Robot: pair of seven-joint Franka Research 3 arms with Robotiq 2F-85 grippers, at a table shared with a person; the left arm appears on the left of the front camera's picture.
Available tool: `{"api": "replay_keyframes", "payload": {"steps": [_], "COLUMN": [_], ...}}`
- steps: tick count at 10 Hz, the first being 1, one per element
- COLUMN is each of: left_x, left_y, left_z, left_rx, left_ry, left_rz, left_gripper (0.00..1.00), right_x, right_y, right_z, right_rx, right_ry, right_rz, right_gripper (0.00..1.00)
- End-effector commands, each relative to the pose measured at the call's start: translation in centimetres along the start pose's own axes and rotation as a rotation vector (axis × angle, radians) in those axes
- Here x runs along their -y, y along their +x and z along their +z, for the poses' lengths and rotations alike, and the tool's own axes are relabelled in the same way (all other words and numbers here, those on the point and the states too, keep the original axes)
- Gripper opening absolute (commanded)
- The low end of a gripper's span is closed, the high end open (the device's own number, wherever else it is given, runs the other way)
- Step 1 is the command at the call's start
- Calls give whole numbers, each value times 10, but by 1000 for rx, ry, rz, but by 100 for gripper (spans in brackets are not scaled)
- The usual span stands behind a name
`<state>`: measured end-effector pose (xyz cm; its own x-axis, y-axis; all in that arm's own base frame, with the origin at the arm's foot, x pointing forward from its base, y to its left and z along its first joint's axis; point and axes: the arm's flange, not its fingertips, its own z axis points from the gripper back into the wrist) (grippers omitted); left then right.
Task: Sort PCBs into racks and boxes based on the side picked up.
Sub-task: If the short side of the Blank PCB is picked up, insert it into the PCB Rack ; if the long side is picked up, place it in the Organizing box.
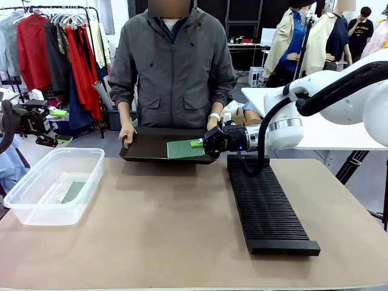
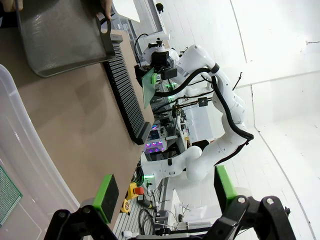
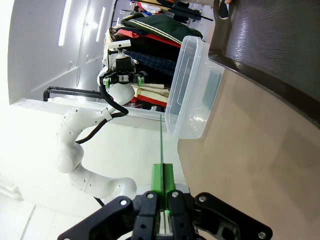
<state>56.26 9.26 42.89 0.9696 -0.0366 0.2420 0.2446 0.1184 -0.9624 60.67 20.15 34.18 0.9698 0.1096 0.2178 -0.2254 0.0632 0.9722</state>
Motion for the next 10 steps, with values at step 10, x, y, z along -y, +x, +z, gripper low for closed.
{"api": "replay_keyframes", "payload": {"steps": [10], "left_x": [1], "left_y": [-1], "left_z": [1], "left_rx": [-5], "left_ry": [-7], "left_rz": [-1], "left_gripper": [100], "right_x": [-12], "right_y": [-37], "right_z": [113], "right_rx": [73], "right_ry": [-22], "right_rz": [217], "right_gripper": [0]}}
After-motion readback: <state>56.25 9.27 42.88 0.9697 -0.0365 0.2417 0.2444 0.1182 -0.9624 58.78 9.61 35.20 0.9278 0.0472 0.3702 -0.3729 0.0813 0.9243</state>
